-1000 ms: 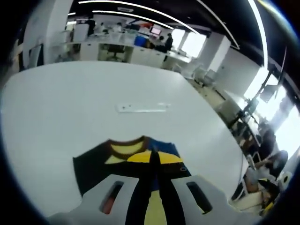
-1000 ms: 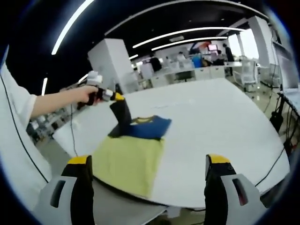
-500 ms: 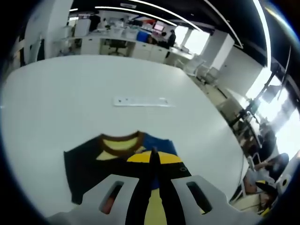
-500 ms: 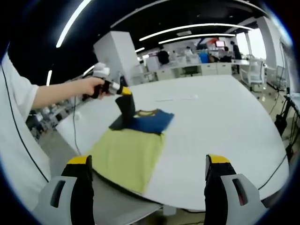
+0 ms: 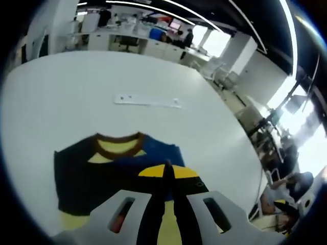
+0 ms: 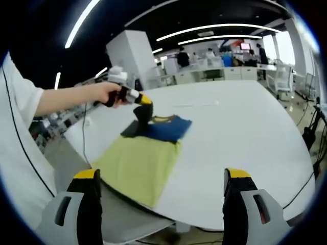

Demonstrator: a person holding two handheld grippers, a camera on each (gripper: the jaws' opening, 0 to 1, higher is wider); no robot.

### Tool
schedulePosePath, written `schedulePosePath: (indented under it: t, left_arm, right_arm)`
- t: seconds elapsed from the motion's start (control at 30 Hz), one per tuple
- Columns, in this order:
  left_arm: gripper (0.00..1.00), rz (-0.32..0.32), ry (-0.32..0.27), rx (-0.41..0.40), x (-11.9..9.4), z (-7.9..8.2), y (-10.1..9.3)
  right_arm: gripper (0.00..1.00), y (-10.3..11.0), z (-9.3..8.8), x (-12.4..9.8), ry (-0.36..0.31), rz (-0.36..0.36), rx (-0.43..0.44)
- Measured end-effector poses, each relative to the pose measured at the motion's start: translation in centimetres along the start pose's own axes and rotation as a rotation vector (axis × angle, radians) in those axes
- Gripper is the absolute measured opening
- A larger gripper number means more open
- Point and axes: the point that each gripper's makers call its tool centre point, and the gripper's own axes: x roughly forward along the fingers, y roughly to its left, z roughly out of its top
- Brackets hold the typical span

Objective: Fold the garment on the visible template until the final outline fits inside the template.

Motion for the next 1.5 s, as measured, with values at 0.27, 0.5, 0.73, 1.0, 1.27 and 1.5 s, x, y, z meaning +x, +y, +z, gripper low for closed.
schedulePosePath:
  t: [0.27,0.5,0.73,1.0,1.27,1.5]
  left_arm:
    - [0.00,-0.015,0.008,-0.050,0.7,-1.1,-1.1]
    - [0.00,-0.041,0.026,-0.099,1.8,-1.8,-2.0]
    - [0.00,-0.062,0.032,-0.171,2.9,-2.4,-2.5]
    - [0.00,-0.076,0.008,-0.272,3.8,-3.0,-2.6]
    - [0.00,-0.095,-0.067,-0.436,4.6,-3.1,-2.7]
    - [0.00,-0.092,-0.091,-0.416,5.3,-3.5,-3.3]
  right_arm:
    - [0.99,-0.4,-0.2,0.0,0.015,0.017,-0.016]
    - [0.99,-0.3,-0.3,0.6,0.031,0.044,-0.027]
    - [0.99,-0.7,-0.4,1.1,0.042,0.057,-0.032]
    - [0.99,-1.2,-0.8,1.3,0.050,0.065,-0.025]
    - [0.99,-1.2,-1.1,1.8,0.066,0.080,-0.035]
    - [0.99,-1.2,-1.2,1.8,0.071,0.089,-0.037]
